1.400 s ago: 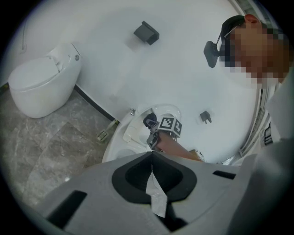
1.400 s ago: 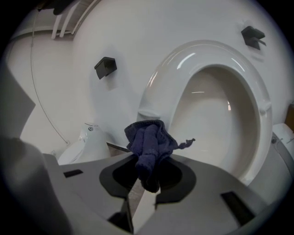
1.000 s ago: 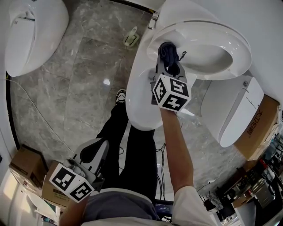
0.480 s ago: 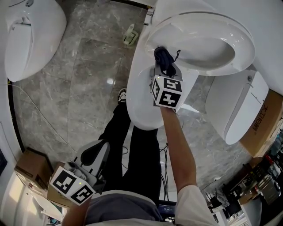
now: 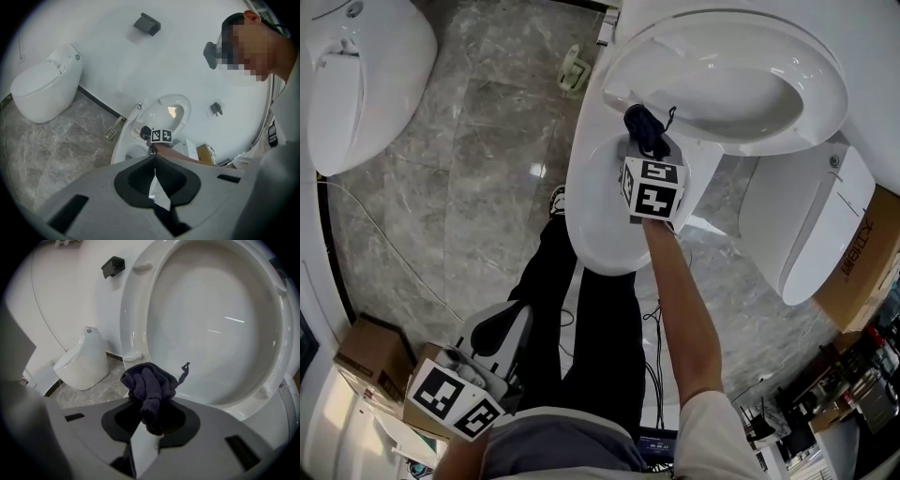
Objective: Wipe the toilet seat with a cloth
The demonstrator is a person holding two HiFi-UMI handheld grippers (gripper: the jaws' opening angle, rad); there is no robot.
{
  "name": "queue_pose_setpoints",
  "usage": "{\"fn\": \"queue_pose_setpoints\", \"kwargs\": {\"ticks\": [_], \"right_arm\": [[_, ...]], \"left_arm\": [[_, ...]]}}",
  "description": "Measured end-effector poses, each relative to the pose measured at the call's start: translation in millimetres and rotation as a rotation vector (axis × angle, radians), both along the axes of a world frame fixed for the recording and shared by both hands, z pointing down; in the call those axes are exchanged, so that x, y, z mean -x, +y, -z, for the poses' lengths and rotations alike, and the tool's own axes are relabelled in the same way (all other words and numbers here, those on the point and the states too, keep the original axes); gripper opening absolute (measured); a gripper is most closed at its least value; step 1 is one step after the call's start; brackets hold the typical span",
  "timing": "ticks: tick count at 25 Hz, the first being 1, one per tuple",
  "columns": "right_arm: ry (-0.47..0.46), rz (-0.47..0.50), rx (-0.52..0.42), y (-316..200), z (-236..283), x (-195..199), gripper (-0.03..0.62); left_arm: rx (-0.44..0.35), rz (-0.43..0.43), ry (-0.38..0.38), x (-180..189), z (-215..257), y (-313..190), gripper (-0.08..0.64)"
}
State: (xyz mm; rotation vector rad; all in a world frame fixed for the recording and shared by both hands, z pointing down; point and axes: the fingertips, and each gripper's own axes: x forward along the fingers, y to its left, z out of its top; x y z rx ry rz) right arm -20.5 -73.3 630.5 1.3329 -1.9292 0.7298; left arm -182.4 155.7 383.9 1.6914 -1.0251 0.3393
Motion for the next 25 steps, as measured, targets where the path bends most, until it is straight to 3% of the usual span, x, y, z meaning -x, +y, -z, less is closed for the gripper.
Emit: {"fn": "queue_pose_setpoints", "kwargs": {"ticks": [8, 25], "right_arm": [[0.020, -0.018, 0.106, 13.6, -31.8, -26.1, 0.083], [0.033, -0.082, 0.180, 30.8, -44.2, -80.2, 0.083]], "left_arm": [[0.013, -0.025, 0.016, -17.0, -2.7, -0.3, 0.009], [0.012, -0.054, 0.013, -36.9, -3.7, -10.9, 0.009]]}}
